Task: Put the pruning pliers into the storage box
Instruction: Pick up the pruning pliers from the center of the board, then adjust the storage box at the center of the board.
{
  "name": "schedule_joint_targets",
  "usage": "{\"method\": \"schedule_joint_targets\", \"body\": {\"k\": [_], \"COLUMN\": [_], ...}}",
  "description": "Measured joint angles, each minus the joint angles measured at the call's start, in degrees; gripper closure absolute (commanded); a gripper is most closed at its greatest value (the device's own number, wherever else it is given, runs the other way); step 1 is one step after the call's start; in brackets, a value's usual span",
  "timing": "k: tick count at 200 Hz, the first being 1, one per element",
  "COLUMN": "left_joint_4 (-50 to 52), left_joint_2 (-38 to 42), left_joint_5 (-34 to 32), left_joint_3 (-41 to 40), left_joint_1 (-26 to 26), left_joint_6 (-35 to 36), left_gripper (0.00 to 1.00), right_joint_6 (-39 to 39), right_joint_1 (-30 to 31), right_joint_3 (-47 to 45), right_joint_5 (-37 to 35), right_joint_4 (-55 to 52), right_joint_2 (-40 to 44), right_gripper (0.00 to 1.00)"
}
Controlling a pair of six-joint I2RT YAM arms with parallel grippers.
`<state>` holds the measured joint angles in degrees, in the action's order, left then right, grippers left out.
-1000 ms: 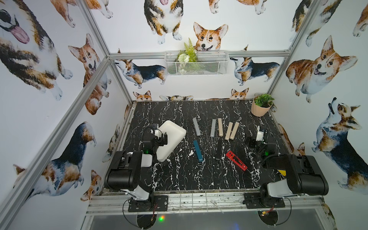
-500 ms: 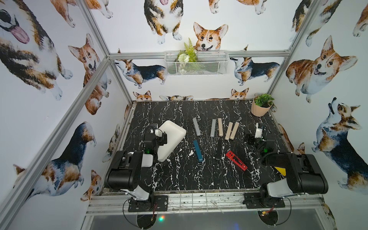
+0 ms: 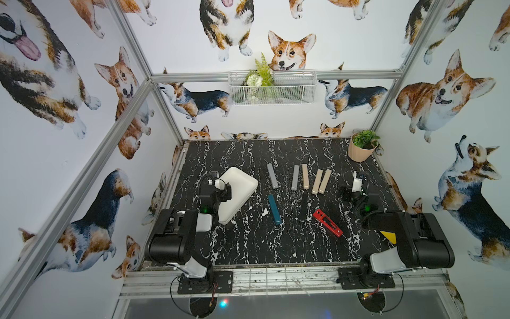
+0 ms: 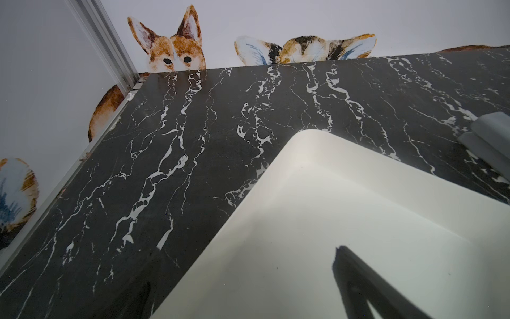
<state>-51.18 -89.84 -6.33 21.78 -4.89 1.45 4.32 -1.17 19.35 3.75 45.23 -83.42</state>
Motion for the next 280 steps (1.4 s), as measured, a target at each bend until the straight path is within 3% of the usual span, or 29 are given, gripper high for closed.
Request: {"method": "schedule_joint_targets", "body": {"k": [107,142,169,189,222,251,280], "left_joint_4": [0.09,4.85,16.65,31.26,58.21,75.87,85.83], "left_joint_2": [0.13,8.96,18.62,25.07,31.01,36.48,36.83], "left_joint_5": [-0.52,-5.53,-10.14,-12.61,-13.03,-9.42,-2.71], "left_joint_3": [0.04,0.13,6.54,15.63,30.86,30.23,25.77], "left_joint_1": [0.15,-0.5,-4.11,-4.59,-4.87,-4.5,-0.85], "left_joint_6": [-0.17,-1.27,-2.54,-8.28,-18.38,-28.11,-35.54], "left_gripper": [0.0,0.0,0.05,0.06,0.1,0.21,0.27], "right_joint_6": [0.22,1.27,1.9,3.5,6.34,9.38,13.57], "right_joint_1": [-0.79,-0.79,2.16,6.05,17.16,30.32,40.39], "right_joint_3": [-0.02,-0.17,7.3,13.16,22.53,28.09,29.68], "right_joint_5": [-0.04,-3.5,-6.78,-7.06,-5.62,-5.22,-5.18], "right_joint_4": [0.0,-4.35,-17.49,-27.69,-42.73,-51.54,-54.12], "right_joint_2": [0.39,8.7,16.98,22.05,22.01,16.2,10.95], "right_gripper": [0.0,0.0,0.05,0.08,0.1,0.11,0.15]}}
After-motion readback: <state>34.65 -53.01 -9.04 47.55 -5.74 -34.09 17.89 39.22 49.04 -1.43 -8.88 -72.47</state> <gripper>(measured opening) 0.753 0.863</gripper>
